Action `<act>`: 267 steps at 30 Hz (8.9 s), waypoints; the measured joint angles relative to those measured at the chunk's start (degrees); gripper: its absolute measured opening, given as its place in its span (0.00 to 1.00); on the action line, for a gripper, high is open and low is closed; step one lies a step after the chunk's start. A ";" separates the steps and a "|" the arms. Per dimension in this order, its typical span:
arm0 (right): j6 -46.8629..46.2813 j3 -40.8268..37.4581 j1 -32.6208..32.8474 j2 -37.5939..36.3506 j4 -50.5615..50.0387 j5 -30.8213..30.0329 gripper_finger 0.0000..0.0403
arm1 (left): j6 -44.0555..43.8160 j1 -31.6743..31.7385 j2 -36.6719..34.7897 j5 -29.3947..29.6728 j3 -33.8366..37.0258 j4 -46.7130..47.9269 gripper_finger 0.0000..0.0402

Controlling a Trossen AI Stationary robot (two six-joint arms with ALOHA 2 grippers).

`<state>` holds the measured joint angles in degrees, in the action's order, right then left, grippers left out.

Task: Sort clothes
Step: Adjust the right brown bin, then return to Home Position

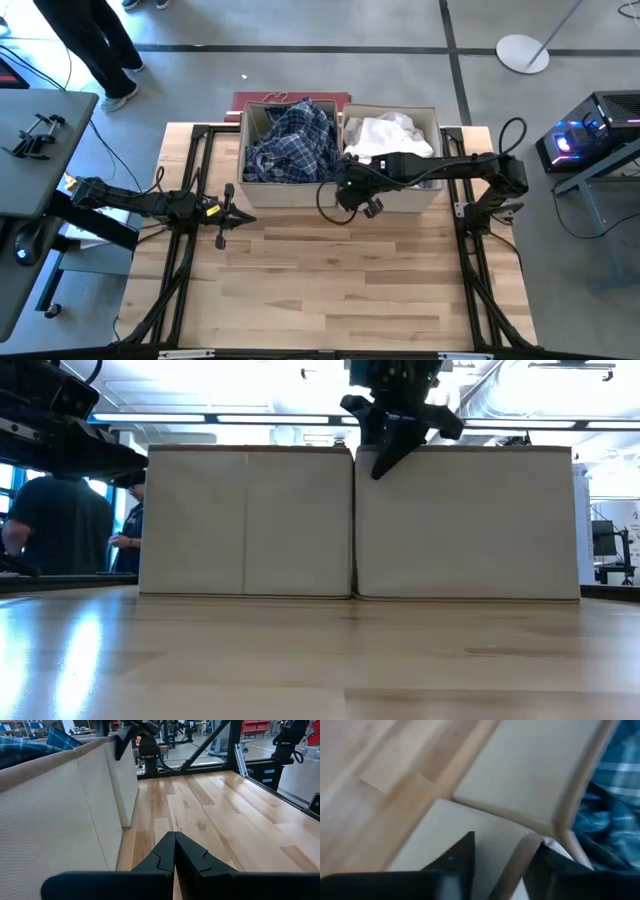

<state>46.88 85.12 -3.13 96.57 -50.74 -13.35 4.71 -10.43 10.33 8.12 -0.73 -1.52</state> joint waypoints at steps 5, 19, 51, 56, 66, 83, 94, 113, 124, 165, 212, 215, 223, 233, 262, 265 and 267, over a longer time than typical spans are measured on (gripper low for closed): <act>5.28 0.00 1.12 -0.26 1.25 -9.38 0.49 | 0.00 0.01 0.00 0.00 0.00 -0.02 0.00; -36.66 16.96 17.78 -1.08 -33.68 -11.01 0.55 | 0.00 -0.01 0.00 0.00 0.00 -0.01 0.00; -73.62 -38.25 5.46 -35.67 -19.39 -23.64 0.20 | -0.01 0.00 0.00 0.00 0.00 0.00 0.00; -73.71 -37.39 2.66 -36.21 -21.94 -21.43 0.20 | 0.00 0.00 0.00 -0.01 0.00 -0.01 0.00; -83.98 -31.23 15.55 -37.42 -27.97 -12.96 0.20 | 0.00 0.00 0.00 0.00 0.00 -0.01 0.00; -57.58 -65.99 39.09 -46.43 65.69 -15.88 0.12 | 1.37 -0.03 0.00 2.80 0.00 -0.46 0.00; -53.00 -84.15 20.08 -64.73 87.46 -2.32 0.01 | 1.54 -0.01 0.15 3.02 0.00 -0.50 0.00; -57.64 -84.13 -5.31 -85.87 74.34 29.91 0.00 | 1.36 -0.01 1.07 2.99 0.00 -0.47 0.00; -61.54 -84.21 5.56 -91.90 51.36 19.49 0.00 | 1.42 0.00 1.16 2.99 0.00 -0.46 0.00; -50.89 -84.48 5.44 -93.98 51.15 14.04 0.00 | -2.66 0.01 1.87 3.03 -0.16 -0.93 0.00; -50.89 -84.46 5.42 -93.96 51.10 14.24 0.00 | 0.02 5.21 -7.72 -7.69 -0.04 1.42 0.00; -50.90 -84.46 5.42 -93.96 51.10 14.24 0.00 | 0.02 5.21 -7.72 -7.69 -0.04 1.42 0.00; -50.89 -84.46 5.42 -93.96 51.12 14.24 0.00 | 0.02 5.21 -7.72 -7.69 -0.04 1.42 0.00; -50.89 -84.46 5.42 -93.96 51.10 14.22 0.00 | 0.00 5.21 -7.72 -7.69 -0.04 1.42 0.00; -50.89 -84.46 5.44 -93.96 51.11 14.22 0.00 | 0.00 5.20 -7.72 -7.69 -0.04 1.41 0.00; -50.89 -84.46 5.42 -93.96 51.10 14.22 0.00 | 0.00 5.20 -7.72 -7.67 -0.04 1.41 0.00; -50.89 -84.46 5.44 -93.96 51.13 14.22 0.00 | 0.00 5.21 -7.72 -7.67 -0.04 1.40 0.00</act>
<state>-4.01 0.67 2.31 2.61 0.38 0.86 4.71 -5.22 2.61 0.45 -0.78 -0.12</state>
